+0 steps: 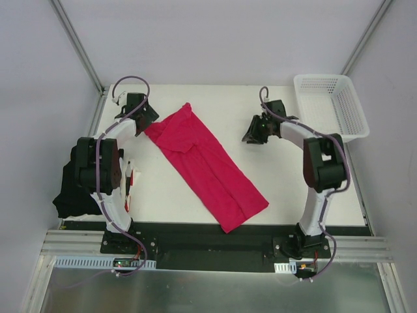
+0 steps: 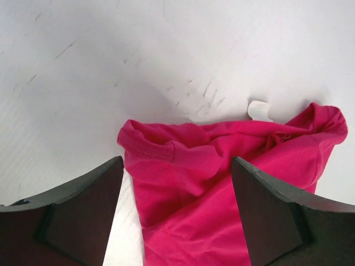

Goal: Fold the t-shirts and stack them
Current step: Rotate the tshirt 90 degrees

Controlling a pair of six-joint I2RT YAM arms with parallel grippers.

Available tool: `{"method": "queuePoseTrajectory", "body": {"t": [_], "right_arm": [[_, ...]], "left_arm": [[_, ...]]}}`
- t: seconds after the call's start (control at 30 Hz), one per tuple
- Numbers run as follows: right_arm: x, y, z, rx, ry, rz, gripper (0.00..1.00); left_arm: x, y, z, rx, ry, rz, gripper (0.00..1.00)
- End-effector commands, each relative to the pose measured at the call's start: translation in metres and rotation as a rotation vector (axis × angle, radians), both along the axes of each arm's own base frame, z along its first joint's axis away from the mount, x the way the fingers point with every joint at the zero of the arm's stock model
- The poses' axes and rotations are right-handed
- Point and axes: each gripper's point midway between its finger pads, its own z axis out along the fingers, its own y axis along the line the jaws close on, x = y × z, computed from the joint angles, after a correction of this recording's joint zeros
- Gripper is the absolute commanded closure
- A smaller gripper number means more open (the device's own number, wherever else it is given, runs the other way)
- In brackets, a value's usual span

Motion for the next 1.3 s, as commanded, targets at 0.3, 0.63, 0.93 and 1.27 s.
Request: {"method": "queuePoseTrajectory", "body": {"t": [0.3,0.63,0.93,1.27], "right_arm": [[0.081,0.095,-0.004,0.171,-0.028,0.143,0.69],[0.083,0.141,-0.023,0.226,0.011,0.201,0.70],[0.058,0.177,-0.037,0.274,0.058,0.255,0.70],[0.054,0.189,-0.044,0.318,0.076,0.264,0.90]], "left_arm": [[0.009,0.004,0.028,0.025,-0.073,-0.023,0.23],[0.009,-0.002,0.039,0.013,-0.102,-0.067,0.23],[0.014,-0.006,0.052,0.022,-0.148,-0.112,0.22],[0.007,-0.003,0.050,0.021,-0.142,-0.104,0.22]]}}
